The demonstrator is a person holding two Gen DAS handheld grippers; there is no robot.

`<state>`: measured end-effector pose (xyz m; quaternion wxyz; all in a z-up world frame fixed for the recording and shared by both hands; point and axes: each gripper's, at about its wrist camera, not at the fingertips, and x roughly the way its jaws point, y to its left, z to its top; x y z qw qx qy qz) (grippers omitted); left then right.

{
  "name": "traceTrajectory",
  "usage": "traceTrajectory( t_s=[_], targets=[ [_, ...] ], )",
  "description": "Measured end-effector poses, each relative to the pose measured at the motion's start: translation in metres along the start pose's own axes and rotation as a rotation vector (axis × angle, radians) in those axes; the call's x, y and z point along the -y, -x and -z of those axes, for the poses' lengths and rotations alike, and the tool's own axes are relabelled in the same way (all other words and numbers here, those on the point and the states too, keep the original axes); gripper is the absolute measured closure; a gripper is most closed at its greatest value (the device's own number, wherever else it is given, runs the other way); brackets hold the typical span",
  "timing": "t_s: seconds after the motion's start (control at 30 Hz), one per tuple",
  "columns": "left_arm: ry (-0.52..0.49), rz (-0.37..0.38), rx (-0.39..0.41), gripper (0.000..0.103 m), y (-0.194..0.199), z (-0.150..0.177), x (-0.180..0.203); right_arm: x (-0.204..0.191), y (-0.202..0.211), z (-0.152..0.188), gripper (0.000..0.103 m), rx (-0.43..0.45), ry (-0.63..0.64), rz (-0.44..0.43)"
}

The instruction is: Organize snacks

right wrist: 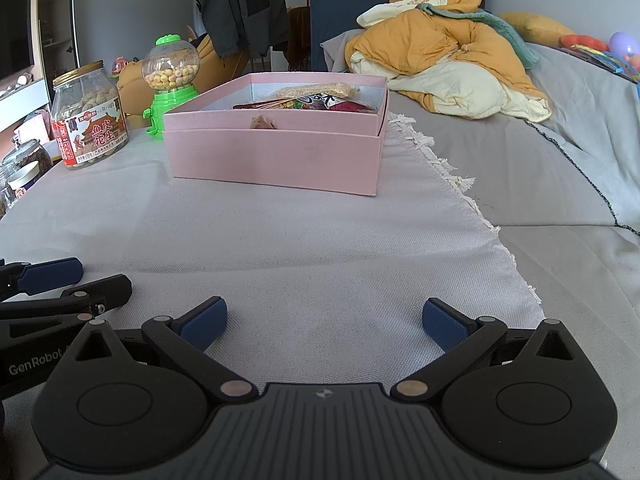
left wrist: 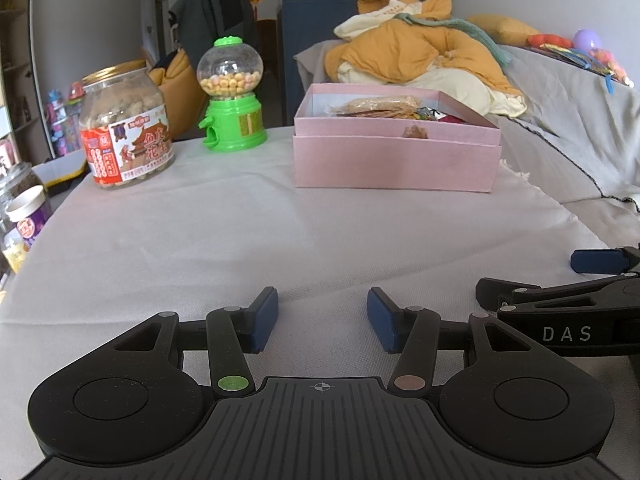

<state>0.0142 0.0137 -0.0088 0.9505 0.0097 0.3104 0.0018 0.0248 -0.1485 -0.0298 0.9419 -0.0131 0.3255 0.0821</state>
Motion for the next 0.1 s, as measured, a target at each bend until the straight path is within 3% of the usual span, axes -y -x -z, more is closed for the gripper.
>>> traceTrajectory(
  t_s=[0.1],
  targets=[
    [-0.004, -0.002, 0.000, 0.047, -0.0002, 0.0000, 0.0002, 0.0002, -0.0001, 0.0002, 0.000, 0.000, 0.000, 0.000]
  ],
)
